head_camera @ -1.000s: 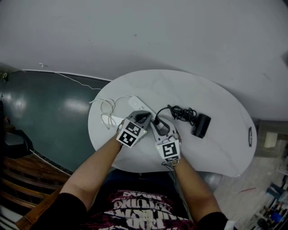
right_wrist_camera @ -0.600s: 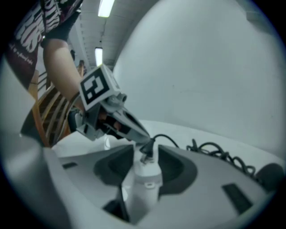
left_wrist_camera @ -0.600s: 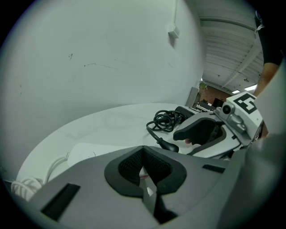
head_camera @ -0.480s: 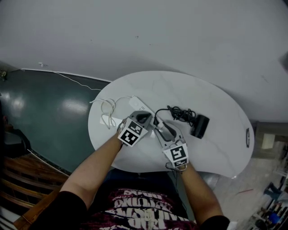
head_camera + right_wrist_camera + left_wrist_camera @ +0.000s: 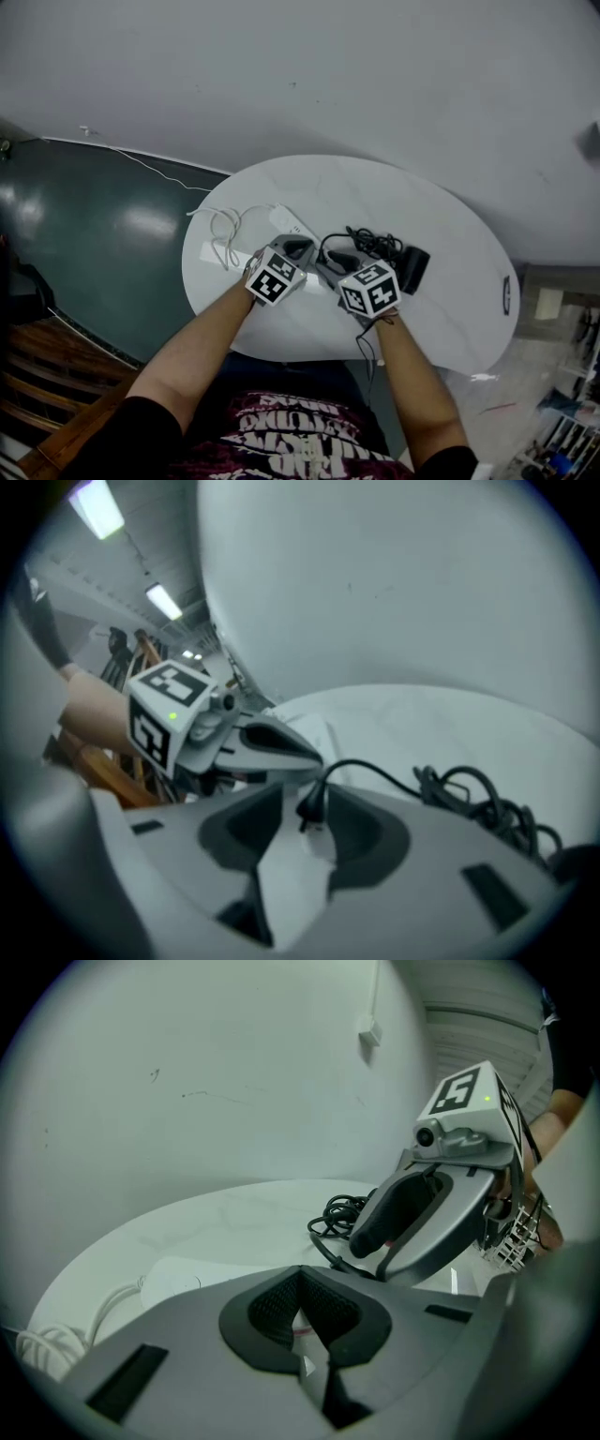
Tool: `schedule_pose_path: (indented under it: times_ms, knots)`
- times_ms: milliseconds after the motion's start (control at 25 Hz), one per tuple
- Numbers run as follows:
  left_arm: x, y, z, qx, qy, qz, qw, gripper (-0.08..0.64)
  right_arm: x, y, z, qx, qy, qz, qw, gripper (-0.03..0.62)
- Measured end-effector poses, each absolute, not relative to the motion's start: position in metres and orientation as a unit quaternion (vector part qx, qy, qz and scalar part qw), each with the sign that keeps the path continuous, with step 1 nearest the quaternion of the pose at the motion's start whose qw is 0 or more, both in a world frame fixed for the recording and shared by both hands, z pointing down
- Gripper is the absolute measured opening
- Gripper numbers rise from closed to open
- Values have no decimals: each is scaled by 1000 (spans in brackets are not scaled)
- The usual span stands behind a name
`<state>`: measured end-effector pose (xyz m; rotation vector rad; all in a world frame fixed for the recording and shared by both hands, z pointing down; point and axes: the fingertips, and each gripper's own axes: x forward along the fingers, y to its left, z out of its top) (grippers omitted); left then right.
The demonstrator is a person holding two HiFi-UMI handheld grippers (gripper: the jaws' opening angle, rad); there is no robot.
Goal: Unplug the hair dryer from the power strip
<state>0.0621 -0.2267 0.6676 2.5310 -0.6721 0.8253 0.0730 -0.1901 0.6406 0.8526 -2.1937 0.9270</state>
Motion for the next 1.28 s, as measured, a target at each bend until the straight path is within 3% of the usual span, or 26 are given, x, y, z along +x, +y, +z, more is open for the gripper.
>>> schedule_pose_path:
  times_ms: [200,360,440,600,720,1280]
  knots:
    - [63,-227,665,904,-238,289,207,17,66,-202,661,295,-781,426,349,132]
    - [63,-228,665,902,-239,289,212,17,62,-203,666,286,-770,453,348,106]
    - [63,-228,665,902,-238,291,213,17,65,-205,660,292,-783,447,319,97]
    - [63,-227,665,900,-232,296,221,17,79,-217,637,326,-809,463,158,87]
    - [65,-229,663,899,-223,295,234,17,89,-218,636,341,-817,454,98,86]
    - [64,-230,661,901,-231,283,234,17,81,-208,636,332,-894,293,68,86]
